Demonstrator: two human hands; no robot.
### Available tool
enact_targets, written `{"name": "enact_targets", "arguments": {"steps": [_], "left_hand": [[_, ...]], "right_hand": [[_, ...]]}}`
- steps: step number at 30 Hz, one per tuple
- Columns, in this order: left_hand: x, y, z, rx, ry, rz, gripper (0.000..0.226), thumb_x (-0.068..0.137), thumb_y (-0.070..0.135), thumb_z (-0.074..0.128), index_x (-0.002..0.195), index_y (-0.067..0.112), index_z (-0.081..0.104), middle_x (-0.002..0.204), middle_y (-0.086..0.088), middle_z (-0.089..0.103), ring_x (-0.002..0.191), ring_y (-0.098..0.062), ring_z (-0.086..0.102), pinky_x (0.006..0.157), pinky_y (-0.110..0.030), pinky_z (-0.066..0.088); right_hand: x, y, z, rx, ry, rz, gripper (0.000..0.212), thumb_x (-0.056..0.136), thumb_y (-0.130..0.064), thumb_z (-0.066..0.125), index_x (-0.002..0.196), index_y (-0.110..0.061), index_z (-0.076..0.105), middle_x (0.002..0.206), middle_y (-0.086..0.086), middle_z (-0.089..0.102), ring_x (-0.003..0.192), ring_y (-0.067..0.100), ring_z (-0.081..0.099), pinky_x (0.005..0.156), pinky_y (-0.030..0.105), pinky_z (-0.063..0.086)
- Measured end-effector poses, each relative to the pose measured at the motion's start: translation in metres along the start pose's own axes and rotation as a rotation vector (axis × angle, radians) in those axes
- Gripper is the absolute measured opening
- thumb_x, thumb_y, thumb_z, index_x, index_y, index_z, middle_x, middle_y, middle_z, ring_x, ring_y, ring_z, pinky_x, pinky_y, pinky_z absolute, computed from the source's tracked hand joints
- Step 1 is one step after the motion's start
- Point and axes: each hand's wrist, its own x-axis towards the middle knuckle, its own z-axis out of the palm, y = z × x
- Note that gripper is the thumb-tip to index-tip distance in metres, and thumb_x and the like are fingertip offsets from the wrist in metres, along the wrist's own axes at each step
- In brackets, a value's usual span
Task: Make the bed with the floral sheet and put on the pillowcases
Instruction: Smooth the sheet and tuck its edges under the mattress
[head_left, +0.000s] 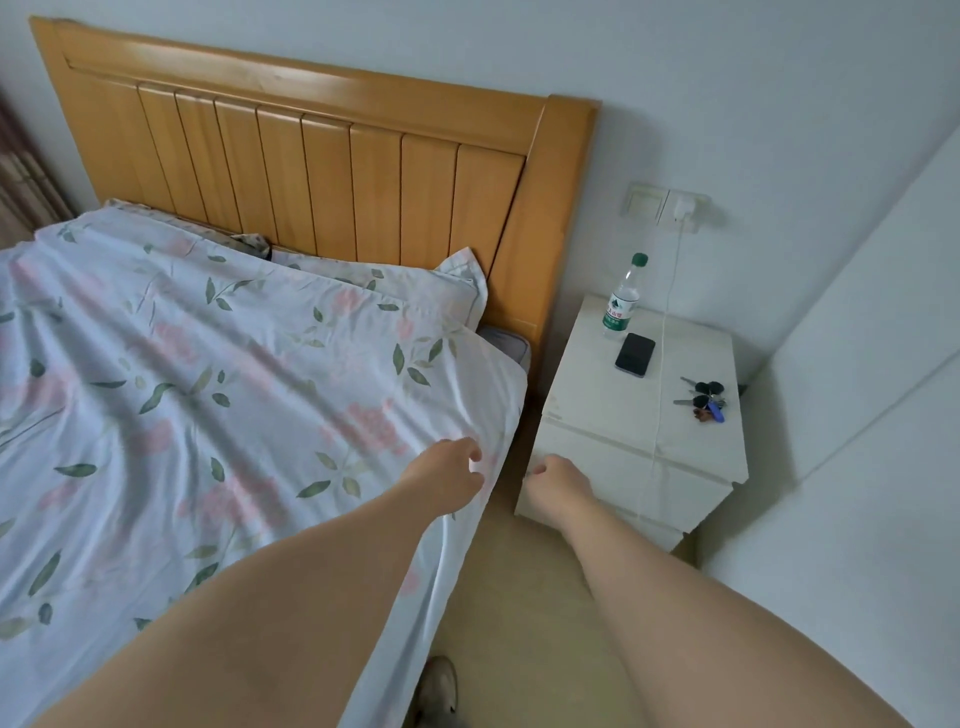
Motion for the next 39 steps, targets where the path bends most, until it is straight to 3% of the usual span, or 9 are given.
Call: {"name": "enact_targets", "arguments": {"steps": [3, 9, 15, 23, 27, 30, 34, 37, 39], "left_hand": [[0.059, 0.003, -0.014, -0.017, -0.001, -0.006, 0.037, 0.096, 0.027, 0.045, 0.132, 0.019, 0.045, 0.133, -0.005, 0.047, 0.111, -0.023, 0.055, 0.081, -0.027, 0.045], [0.173, -0.001, -0.049, -0.039, -0.027, -0.057, 0.037, 0.097, 0.029, 0.044, 0.132, 0.019, 0.045, 0.133, -0.004, 0.048, 0.113, -0.021, 0.054, 0.083, -0.025, 0.043], [0.256, -0.023, -0.054, -0.046, -0.07, -0.164, 0.037, 0.097, 0.029, 0.044, 0.133, 0.019, 0.045, 0.134, -0.005, 0.048, 0.117, -0.023, 0.053, 0.091, -0.029, 0.044], [0.385, -0.052, -0.016, -0.136, -0.132, -0.409, 0.037, 0.097, 0.027, 0.042, 0.134, 0.021, 0.043, 0.134, -0.004, 0.046, 0.114, -0.023, 0.054, 0.086, -0.031, 0.045], [0.452, -0.057, 0.01, -0.184, -0.173, -0.502, 0.038, 0.097, 0.026, 0.042, 0.135, 0.02, 0.042, 0.135, -0.006, 0.046, 0.115, -0.025, 0.054, 0.087, -0.031, 0.045], [0.494, -0.06, 0.034, -0.223, -0.178, -0.543, 0.039, 0.097, 0.025, 0.042, 0.136, 0.02, 0.041, 0.136, -0.007, 0.045, 0.118, -0.027, 0.051, 0.092, -0.034, 0.045], [0.522, -0.072, 0.07, -0.262, -0.19, -0.618, 0.041, 0.095, 0.023, 0.046, 0.136, 0.019, 0.042, 0.14, -0.006, 0.042, 0.123, -0.026, 0.047, 0.097, -0.033, 0.043], [0.526, -0.08, 0.089, -0.274, -0.186, -0.67, 0.04, 0.093, 0.021, 0.046, 0.134, 0.018, 0.044, 0.139, -0.006, 0.041, 0.122, -0.027, 0.047, 0.099, -0.033, 0.043], [0.527, -0.083, 0.099, -0.284, -0.16, -0.706, 0.039, 0.092, 0.019, 0.045, 0.131, 0.018, 0.045, 0.135, -0.007, 0.042, 0.12, -0.027, 0.047, 0.097, -0.033, 0.044]], "right_hand": [[0.054, -0.018, -0.011, 0.002, -0.002, 0.013, 0.03, 0.097, -0.014, 0.039, 0.123, -0.007, 0.05, 0.127, 0.01, 0.053, 0.117, 0.026, 0.05, 0.085, 0.027, 0.038], [0.172, -0.059, -0.027, 0.038, -0.026, 0.068, 0.033, 0.097, -0.014, 0.039, 0.129, -0.01, 0.047, 0.131, 0.009, 0.051, 0.12, 0.025, 0.049, 0.092, 0.028, 0.041], [0.269, -0.073, -0.03, -0.014, -0.117, 0.086, 0.035, 0.097, -0.013, 0.037, 0.13, -0.01, 0.047, 0.123, 0.008, 0.052, 0.096, 0.018, 0.045, 0.079, 0.026, 0.038], [0.447, -0.064, -0.013, -0.172, -0.277, 0.153, 0.029, 0.095, -0.01, 0.037, 0.121, -0.011, 0.05, 0.111, 0.008, 0.053, 0.089, 0.021, 0.048, 0.067, 0.026, 0.041], [0.526, -0.054, -0.004, -0.261, -0.333, 0.193, 0.016, 0.095, -0.008, 0.037, 0.094, -0.008, 0.053, 0.091, 0.007, 0.052, 0.079, 0.023, 0.05, 0.067, 0.028, 0.04], [0.577, -0.04, 0.007, -0.178, -0.265, 0.315, 0.031, 0.096, -0.007, 0.039, 0.126, -0.003, 0.047, 0.123, 0.017, 0.055, 0.11, 0.034, 0.055, 0.086, 0.036, 0.046], [0.628, -0.007, 0.033, 0.05, -0.208, 0.643, 0.04, 0.099, -0.007, 0.032, 0.138, -0.001, 0.034, 0.143, 0.02, 0.04, 0.127, 0.039, 0.044, 0.109, 0.046, 0.038], [0.648, 0.014, 0.047, 0.126, -0.286, 0.73, 0.043, 0.096, -0.003, 0.04, 0.139, -0.003, 0.035, 0.142, 0.019, 0.041, 0.128, 0.037, 0.043, 0.104, 0.045, 0.044], [0.654, 0.02, 0.052, 0.153, -0.392, 0.751, 0.039, 0.091, 0.003, 0.05, 0.129, -0.003, 0.044, 0.126, 0.019, 0.052, 0.115, 0.031, 0.053, 0.084, 0.038, 0.053]]}}
